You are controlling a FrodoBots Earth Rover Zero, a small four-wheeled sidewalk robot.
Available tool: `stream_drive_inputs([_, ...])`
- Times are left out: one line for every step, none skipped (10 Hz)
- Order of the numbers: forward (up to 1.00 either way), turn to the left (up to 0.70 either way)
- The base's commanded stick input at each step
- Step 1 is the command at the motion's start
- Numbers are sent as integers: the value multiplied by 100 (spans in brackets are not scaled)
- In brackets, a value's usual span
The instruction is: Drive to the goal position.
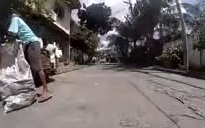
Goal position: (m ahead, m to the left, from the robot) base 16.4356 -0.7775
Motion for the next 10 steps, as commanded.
stream_drive_inputs([85, 0])
stream_drive_inputs([85, 0])
stream_drive_inputs([85, 0])
stream_drive_inputs([85, 0])
stream_drive_inputs([85, 0])
stream_drive_inputs([85, 0])
stream_drive_inputs([85, 0])
stream_drive_inputs([85, 0])
stream_drive_inputs([85, 0])
stream_drive_inputs([85, 0])
